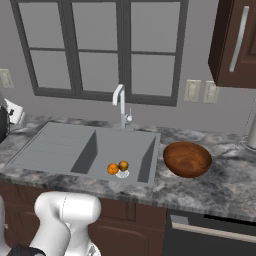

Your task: There is a mixed pile of frozen fruits and vegetables on the counter. Locate all the frozen vegetables and place the items in a bowl on the counter. Take all the frozen fruits and defrost them in a running sink.

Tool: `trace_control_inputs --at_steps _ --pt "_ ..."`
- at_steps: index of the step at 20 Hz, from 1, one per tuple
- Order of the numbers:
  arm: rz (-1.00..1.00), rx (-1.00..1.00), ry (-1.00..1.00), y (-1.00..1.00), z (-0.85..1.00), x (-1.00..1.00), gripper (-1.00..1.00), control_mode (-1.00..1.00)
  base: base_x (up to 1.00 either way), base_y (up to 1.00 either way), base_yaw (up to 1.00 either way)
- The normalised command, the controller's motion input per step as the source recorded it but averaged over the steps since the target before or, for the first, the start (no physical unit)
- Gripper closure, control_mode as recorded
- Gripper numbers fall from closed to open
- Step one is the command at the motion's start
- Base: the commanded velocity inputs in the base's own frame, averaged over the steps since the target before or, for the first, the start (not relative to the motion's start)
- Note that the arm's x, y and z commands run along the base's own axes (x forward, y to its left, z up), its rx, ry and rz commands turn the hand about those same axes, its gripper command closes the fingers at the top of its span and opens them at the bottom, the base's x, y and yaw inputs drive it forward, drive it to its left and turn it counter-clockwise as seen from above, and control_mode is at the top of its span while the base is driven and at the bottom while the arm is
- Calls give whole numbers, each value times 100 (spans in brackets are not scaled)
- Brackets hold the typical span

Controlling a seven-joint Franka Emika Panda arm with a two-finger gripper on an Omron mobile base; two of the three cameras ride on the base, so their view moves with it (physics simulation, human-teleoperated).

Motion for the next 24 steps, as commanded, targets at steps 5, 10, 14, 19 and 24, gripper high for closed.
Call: trace_control_inputs --at_steps 5,10,14,19,24 --pt "1 0 0 43 0 -47 -100 -100 0 0 0" --pt "0 0 0 41 0 -41 -100 -100 0 0 0" --pt "0 0 0 48 0 -20 -100 -100 0 0 0" --pt "0 0 3 39 0 -6 -100 -100 0 0 0" --pt "0 0 8 25 0 0 -100 -100 0 0 0"
